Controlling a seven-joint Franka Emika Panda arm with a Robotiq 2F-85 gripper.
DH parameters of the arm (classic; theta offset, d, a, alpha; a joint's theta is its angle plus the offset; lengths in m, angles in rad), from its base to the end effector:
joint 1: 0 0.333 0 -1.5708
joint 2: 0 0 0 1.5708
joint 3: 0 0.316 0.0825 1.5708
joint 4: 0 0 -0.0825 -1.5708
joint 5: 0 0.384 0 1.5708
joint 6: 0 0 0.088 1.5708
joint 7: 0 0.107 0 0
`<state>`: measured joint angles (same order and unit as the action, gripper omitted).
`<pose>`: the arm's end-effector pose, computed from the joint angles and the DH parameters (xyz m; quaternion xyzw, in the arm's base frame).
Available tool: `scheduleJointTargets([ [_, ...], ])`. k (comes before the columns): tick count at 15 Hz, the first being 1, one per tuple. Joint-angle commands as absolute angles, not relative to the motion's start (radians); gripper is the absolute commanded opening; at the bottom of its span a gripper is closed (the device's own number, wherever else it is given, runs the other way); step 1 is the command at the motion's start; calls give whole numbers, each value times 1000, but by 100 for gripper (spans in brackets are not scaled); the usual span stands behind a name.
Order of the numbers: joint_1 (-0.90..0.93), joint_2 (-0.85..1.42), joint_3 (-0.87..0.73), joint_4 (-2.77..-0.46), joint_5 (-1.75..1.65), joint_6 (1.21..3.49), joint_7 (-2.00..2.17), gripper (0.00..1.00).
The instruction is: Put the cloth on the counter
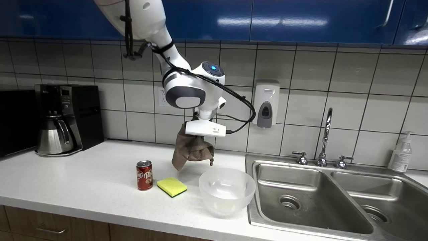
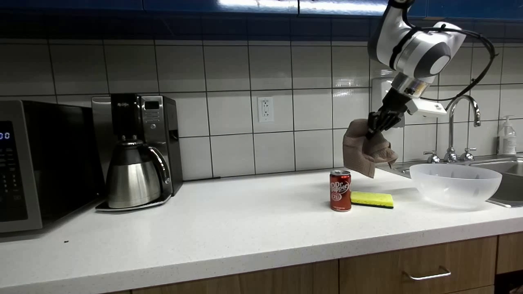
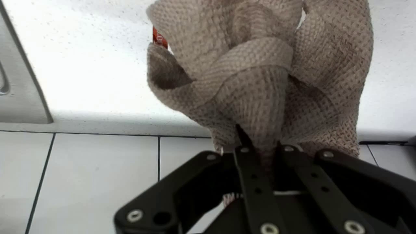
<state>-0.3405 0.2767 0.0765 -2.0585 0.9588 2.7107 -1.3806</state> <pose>0.5815 -0.1888 0.3300 -0.9370 -0.1388 -0.3131 0.0692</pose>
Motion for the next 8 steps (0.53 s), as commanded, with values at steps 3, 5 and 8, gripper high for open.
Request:
scheduleJointTargets([
  [3,-349,469,96,-1871,985,2724,-1429,3],
  [5,-349,535,99,-1808,984,2726,-1427,3],
  [8,-345,638,98,-1707,969,2717,-1407,3],
])
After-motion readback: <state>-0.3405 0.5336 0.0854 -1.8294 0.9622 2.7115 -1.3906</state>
